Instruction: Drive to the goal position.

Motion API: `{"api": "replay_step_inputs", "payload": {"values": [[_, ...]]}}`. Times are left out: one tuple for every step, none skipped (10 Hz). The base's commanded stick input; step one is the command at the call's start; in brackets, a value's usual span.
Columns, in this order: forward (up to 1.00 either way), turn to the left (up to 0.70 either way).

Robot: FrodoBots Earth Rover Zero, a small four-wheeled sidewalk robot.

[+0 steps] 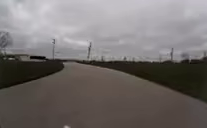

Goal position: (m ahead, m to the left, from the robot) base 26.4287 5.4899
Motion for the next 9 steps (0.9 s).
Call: {"api": "replay_step_inputs", "payload": {"values": [[1.00, 0.32], [1.00, 0.10], [1.00, 0.00], [1.00, 0.00], [1.00, 0.00], [1.00, 0.00], [1.00, 0.00], [1.00, 0.00], [1.00, 0.00]]}}
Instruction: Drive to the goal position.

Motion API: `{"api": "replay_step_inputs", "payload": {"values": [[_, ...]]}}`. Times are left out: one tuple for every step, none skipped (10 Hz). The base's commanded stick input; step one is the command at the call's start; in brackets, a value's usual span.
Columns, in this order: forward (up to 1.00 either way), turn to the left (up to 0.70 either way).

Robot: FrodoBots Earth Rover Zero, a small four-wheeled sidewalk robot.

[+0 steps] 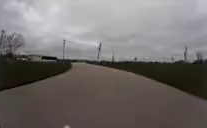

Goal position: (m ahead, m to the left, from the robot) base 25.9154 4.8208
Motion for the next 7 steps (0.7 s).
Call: {"api": "replay_step_inputs", "payload": {"values": [[1.00, 0.00], [1.00, 0.00], [1.00, 0.00], [1.00, 0.00], [1.00, 0.00], [1.00, 0.00], [1.00, 0.00]]}}
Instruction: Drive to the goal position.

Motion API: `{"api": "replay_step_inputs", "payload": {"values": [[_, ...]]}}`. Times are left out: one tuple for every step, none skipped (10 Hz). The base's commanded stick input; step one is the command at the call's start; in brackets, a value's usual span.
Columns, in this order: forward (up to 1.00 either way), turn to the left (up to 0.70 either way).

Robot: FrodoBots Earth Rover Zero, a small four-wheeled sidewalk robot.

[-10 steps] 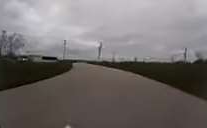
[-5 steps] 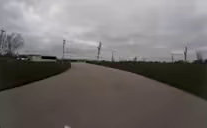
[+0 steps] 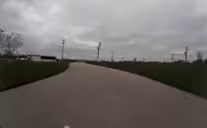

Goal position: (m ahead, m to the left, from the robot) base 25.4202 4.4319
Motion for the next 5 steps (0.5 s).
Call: {"api": "replay_step_inputs", "payload": {"values": [[1.00, 0.00], [1.00, 0.00], [1.00, 0.00], [1.00, 0.00], [1.00, 0.00]]}}
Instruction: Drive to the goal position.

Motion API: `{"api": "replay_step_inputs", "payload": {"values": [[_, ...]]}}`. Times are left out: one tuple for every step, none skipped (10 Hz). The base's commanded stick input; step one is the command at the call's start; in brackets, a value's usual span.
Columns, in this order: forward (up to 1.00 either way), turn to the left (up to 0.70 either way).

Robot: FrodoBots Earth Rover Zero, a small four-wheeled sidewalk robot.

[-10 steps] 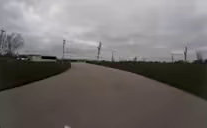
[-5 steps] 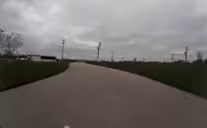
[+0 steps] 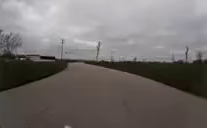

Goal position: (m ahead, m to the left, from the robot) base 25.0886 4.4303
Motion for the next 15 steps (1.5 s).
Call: {"api": "replay_step_inputs", "payload": {"values": [[1.00, 0.00], [1.00, 0.00], [1.00, 0.00], [1.00, 0.04], [1.00, 0.21], [1.00, 0.40], [1.00, 0.37], [1.00, 0.27], [1.00, 0.00], [1.00, 0.00], [1.00, 0.00], [1.00, 0.00], [1.00, 0.00], [1.00, 0.00], [1.00, 0.00]]}}
